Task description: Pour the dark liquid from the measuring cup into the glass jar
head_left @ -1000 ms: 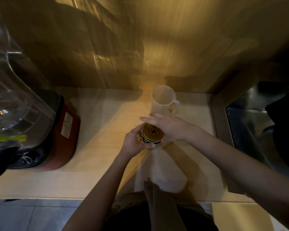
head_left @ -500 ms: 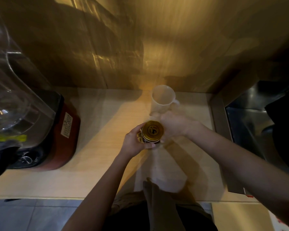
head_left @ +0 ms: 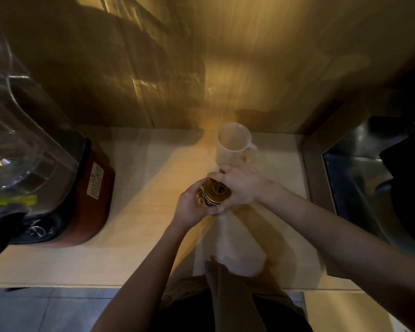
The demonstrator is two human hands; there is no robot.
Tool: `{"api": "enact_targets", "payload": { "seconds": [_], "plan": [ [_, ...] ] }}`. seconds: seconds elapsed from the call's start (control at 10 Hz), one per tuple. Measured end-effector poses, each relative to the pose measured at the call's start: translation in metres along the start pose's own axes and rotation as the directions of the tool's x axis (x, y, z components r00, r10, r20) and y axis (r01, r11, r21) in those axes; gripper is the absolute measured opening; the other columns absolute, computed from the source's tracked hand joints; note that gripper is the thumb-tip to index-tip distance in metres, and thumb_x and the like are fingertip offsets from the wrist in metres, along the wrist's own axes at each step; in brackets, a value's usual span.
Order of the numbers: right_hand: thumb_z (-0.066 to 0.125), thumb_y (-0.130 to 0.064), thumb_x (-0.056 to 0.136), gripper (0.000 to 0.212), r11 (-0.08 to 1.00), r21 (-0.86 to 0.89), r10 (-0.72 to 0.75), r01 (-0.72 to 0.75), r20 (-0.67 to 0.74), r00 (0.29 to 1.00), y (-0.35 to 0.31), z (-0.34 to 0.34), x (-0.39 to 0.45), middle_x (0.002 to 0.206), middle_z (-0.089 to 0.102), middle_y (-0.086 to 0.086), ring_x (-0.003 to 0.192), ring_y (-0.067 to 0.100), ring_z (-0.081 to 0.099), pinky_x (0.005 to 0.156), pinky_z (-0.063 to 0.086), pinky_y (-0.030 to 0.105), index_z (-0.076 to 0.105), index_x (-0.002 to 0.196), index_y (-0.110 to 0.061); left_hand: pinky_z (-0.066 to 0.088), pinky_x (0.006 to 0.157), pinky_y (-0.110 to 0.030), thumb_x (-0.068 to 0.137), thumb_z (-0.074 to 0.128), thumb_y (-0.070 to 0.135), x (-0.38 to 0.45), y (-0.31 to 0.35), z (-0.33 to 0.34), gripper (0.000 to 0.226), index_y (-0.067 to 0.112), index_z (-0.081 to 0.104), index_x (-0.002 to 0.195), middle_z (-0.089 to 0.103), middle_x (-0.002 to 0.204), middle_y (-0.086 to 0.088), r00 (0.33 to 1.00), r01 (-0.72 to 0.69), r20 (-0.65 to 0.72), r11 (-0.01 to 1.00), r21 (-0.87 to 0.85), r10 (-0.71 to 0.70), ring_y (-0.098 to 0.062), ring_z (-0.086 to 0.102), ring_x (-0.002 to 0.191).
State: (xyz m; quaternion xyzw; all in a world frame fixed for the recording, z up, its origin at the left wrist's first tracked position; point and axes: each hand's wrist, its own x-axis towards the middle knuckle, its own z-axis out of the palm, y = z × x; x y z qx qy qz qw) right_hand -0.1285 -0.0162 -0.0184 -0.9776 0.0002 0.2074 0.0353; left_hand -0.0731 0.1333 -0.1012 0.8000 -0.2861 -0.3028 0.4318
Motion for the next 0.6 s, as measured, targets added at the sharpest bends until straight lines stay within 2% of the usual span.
{"api": "enact_targets", "payload": {
  "seconds": [0.1, 0.2, 0.3, 0.5, 0.6],
  "plan": [
    [0.066, -0.056, 0.073, 0.082, 1.000, 0.025, 0.006, -0.004, -0.076, 0.997, 0.003, 0.005, -0.004, 0.120, 0.050, 0.008, 0.100, 0.029, 0.057, 0.076, 0.051, 0.037, 0.035, 0.139, -0.018, 0.045, 0.089, -0.020, 0.051, 0.083, 0.040, -0.002, -0.001, 0.003, 0.084, 0.023, 0.048, 0.126, 0.060, 0.116, 0.005, 0.999, -0.002, -0.045, 1.000, -0.008, 0.001, -0.011, 0.055, 0.107],
    [0.066, -0.056, 0.073, 0.082, 0.995, 0.093, 0.047, -0.036, -0.116, 0.992, 0.001, 0.014, -0.007, 0.120, 0.051, 0.009, 0.102, 0.029, 0.055, 0.085, 0.046, 0.036, 0.038, 0.138, -0.014, 0.045, 0.095, -0.039, 0.050, 0.080, 0.049, -0.002, -0.001, 0.004, 0.086, 0.024, 0.047, 0.126, 0.061, 0.122, -0.003, 0.998, 0.001, -0.066, 0.997, 0.075, 0.004, -0.019, 0.052, 0.113],
    [0.068, -0.052, 0.073, 0.084, 0.967, 0.237, 0.133, -0.094, -0.158, 0.978, -0.003, 0.019, -0.010, 0.123, 0.050, 0.010, 0.109, 0.028, 0.051, 0.090, 0.042, 0.035, 0.036, 0.140, -0.013, 0.038, 0.100, -0.047, 0.046, 0.071, 0.059, 0.000, 0.001, 0.003, 0.091, 0.025, 0.047, 0.127, 0.058, 0.125, -0.003, 0.996, 0.007, -0.086, 0.989, 0.147, 0.006, -0.023, 0.045, 0.121],
    [0.075, -0.045, 0.068, 0.088, 0.879, 0.448, 0.257, -0.161, -0.162, 0.953, -0.009, 0.029, -0.014, 0.126, 0.049, 0.008, 0.117, 0.027, 0.048, 0.093, 0.044, 0.037, 0.036, 0.141, -0.016, 0.033, 0.104, -0.047, 0.045, 0.072, 0.059, 0.005, 0.005, -0.003, 0.090, 0.024, 0.047, 0.124, 0.054, 0.130, -0.001, 0.999, 0.052, -0.025, 0.974, 0.218, -0.048, -0.024, 0.040, 0.127],
    [0.081, -0.043, 0.063, 0.098, 0.780, 0.590, 0.327, -0.210, -0.098, 0.940, -0.005, 0.022, -0.016, 0.139, 0.045, 0.006, 0.126, 0.024, 0.042, 0.100, 0.042, 0.038, 0.031, 0.143, -0.018, 0.030, 0.106, -0.046, 0.051, 0.082, 0.041, 0.014, 0.018, -0.010, 0.090, 0.022, 0.041, 0.128, 0.048, 0.136, -0.002, 0.992, 0.086, 0.069, 0.954, 0.286, -0.110, -0.026, 0.035, 0.131]
  ]
}}
